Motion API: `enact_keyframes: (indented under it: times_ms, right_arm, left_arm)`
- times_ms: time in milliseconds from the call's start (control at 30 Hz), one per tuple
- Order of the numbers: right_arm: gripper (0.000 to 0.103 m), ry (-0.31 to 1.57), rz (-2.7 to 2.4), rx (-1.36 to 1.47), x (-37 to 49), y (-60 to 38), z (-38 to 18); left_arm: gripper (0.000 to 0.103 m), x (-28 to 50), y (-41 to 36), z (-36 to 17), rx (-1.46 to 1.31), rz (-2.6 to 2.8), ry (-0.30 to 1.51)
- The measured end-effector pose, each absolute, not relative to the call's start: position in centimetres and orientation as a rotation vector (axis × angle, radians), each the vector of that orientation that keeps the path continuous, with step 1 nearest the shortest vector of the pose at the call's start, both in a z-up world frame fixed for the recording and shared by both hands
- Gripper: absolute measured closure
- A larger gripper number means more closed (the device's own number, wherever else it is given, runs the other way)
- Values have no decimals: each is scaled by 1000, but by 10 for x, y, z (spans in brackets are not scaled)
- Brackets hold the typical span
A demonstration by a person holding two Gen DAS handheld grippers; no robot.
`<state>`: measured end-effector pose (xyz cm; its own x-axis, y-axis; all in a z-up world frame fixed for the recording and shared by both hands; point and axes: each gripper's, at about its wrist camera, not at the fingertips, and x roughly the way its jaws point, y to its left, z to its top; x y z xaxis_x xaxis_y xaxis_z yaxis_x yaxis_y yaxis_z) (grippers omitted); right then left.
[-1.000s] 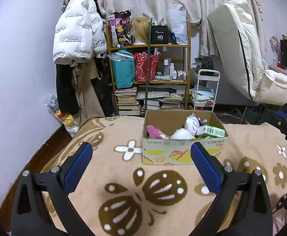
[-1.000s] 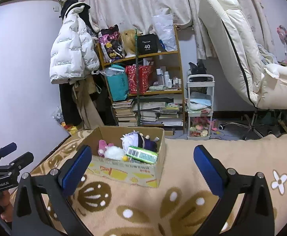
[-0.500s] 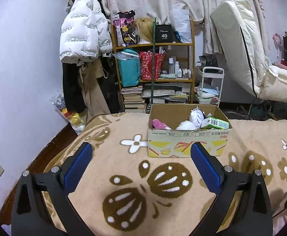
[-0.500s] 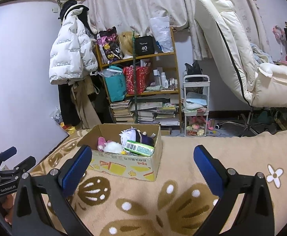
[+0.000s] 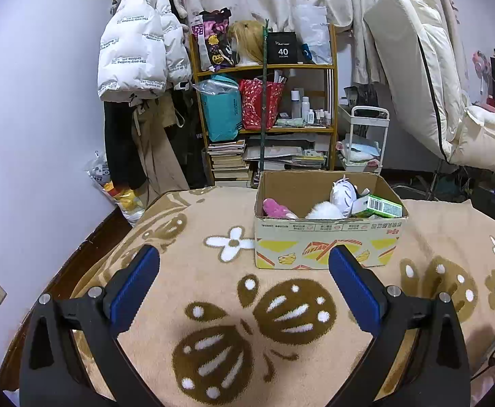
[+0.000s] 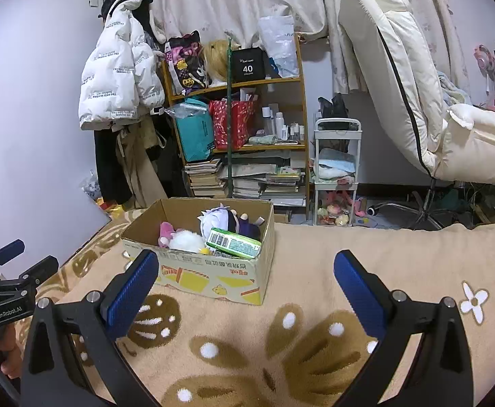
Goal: Organize soft objects
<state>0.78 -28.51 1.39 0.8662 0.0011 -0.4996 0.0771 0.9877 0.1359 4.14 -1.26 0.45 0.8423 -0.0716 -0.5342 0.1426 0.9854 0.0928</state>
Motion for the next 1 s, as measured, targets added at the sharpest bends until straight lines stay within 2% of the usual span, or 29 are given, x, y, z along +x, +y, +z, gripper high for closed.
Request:
enact_keyframes:
  times_ms: [1000]
  right_arm:
    - [0,528,-38,152,12,-288,12]
  left_arm:
    - [4,42,-14,-1,151,-121,562]
